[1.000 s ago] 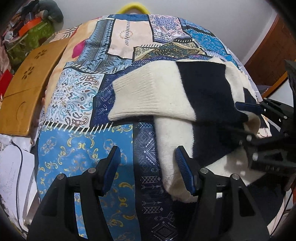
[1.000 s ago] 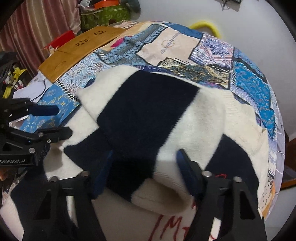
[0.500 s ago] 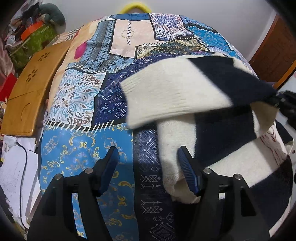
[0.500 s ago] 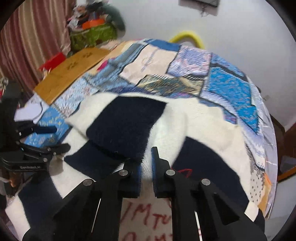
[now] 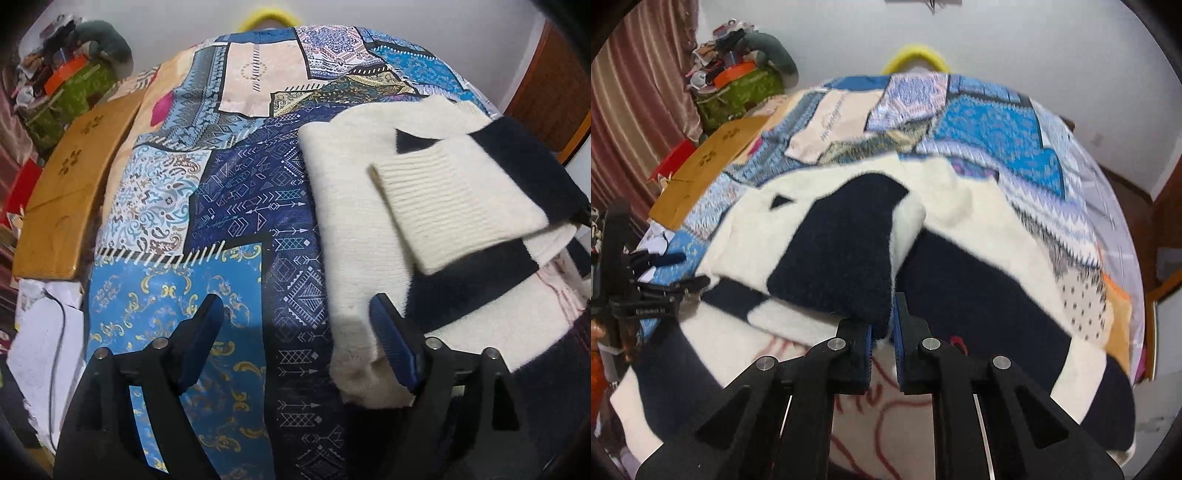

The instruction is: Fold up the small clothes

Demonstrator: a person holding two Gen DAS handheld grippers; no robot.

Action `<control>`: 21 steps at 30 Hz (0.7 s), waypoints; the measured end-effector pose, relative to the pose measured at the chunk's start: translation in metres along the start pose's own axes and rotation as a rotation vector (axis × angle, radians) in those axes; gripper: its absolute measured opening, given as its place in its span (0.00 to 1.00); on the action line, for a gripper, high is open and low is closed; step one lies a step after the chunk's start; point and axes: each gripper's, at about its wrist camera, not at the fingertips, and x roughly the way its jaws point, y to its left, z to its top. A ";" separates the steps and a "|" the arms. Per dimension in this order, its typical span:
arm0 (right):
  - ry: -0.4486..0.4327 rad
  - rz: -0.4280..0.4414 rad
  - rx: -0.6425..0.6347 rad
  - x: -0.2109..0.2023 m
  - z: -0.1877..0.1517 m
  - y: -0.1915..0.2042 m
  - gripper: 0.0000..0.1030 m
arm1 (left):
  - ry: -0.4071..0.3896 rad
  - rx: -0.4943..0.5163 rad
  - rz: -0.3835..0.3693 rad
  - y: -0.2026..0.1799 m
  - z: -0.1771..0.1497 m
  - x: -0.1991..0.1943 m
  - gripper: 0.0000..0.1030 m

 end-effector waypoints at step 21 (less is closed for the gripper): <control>-0.098 -0.008 -0.087 -0.050 -0.006 0.009 0.40 | -0.090 0.026 0.025 -0.010 0.002 -0.051 0.81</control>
